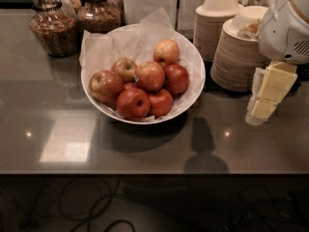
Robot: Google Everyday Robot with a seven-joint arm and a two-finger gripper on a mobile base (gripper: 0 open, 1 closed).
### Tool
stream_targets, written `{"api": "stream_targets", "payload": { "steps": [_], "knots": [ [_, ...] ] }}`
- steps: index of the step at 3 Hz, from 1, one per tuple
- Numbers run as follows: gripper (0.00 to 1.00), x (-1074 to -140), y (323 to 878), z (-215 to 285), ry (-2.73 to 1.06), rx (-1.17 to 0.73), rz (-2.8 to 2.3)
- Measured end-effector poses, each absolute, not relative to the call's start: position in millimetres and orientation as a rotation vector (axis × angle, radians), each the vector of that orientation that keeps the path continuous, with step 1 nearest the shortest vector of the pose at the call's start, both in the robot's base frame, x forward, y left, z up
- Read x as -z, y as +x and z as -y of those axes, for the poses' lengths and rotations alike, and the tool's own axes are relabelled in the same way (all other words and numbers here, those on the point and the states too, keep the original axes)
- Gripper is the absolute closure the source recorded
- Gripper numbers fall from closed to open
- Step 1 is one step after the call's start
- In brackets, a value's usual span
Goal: Pick apple from white bowl
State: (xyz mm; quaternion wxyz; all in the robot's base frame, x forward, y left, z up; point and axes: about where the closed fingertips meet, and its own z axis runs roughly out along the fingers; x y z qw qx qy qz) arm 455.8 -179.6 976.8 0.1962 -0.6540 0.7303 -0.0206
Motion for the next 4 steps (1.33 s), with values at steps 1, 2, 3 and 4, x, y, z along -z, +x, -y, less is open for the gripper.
{"api": "stream_targets", "payload": {
  "steps": [1, 2, 3, 4],
  "knots": [
    [0.0, -971.4, 463.9, 168.7, -1.811, -0.011, -1.982],
    [0.0, -958.4, 475.8, 143.5, -1.858, -0.085, -1.869],
    [0.15, -946.9, 483.0, 117.5, -1.953, -0.142, -1.745],
    [0.34, -944.8, 484.6, 98.8, -2.027, -0.172, -1.656]
  ]
}}
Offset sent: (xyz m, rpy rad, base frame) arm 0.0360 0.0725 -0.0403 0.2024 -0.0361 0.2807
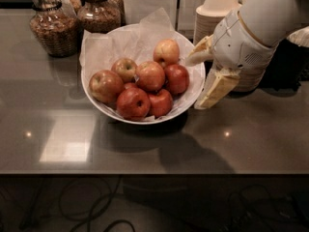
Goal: Pick apple from white bowl
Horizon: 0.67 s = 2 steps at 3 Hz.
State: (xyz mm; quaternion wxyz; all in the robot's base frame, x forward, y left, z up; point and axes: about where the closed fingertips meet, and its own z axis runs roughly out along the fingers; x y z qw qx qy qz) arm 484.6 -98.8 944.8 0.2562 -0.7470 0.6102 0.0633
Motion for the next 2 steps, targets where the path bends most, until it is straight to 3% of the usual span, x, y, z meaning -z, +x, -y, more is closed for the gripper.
{"api": "stream_targets", "payload": {
  "steps": [1, 2],
  "knots": [
    [0.26, -942.7, 486.8, 85.3, -2.079, -0.181, -1.61],
    [0.25, -946.2, 492.5, 72.4, -2.112, -0.176, -1.565]
  ]
}}
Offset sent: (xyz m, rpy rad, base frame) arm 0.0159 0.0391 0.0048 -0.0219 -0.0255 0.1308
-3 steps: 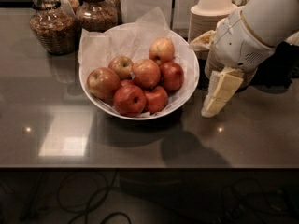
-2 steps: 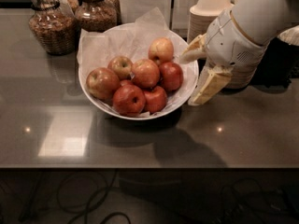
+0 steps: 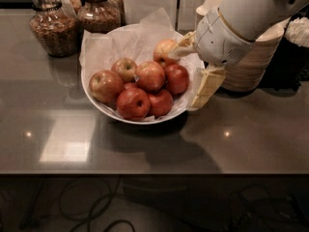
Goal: Pick apple from white bowl
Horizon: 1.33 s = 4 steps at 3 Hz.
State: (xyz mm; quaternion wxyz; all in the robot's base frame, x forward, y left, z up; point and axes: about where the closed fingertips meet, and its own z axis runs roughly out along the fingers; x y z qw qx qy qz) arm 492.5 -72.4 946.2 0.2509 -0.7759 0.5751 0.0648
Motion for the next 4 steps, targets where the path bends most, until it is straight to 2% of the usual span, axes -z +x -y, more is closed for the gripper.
{"api": "stream_targets", "payload": {
  "steps": [1, 2, 4],
  "knots": [
    [0.08, -946.6, 492.8, 71.4, -2.113, -0.176, -1.562],
    [0.0, -946.8, 492.6, 71.3, -2.113, -0.175, -1.562],
    [0.33, -942.9, 519.6, 58.8, -2.106, -0.155, -1.502]
  ]
}}
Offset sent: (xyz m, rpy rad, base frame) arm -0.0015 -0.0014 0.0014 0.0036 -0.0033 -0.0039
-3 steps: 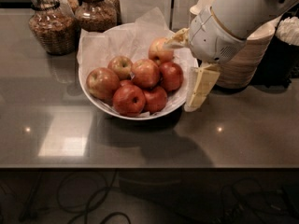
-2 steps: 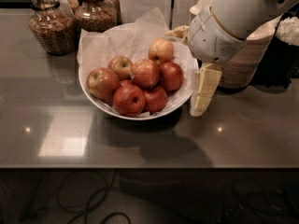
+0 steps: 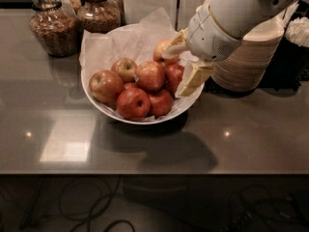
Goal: Pick apple from white bowl
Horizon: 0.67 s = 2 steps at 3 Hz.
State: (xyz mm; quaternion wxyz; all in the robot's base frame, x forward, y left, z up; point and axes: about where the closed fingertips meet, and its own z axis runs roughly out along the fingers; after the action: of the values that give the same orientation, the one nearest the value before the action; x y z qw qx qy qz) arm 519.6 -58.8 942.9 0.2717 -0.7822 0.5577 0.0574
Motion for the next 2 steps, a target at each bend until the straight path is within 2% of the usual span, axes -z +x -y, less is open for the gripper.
{"api": "stream_targets", "payload": {
  "steps": [1, 2],
  "knots": [
    [0.19, -941.9, 531.5, 51.8, -2.121, -0.154, -1.481],
    [0.21, -930.6, 547.9, 36.9, -2.155, -0.18, -1.455]
  ]
}}
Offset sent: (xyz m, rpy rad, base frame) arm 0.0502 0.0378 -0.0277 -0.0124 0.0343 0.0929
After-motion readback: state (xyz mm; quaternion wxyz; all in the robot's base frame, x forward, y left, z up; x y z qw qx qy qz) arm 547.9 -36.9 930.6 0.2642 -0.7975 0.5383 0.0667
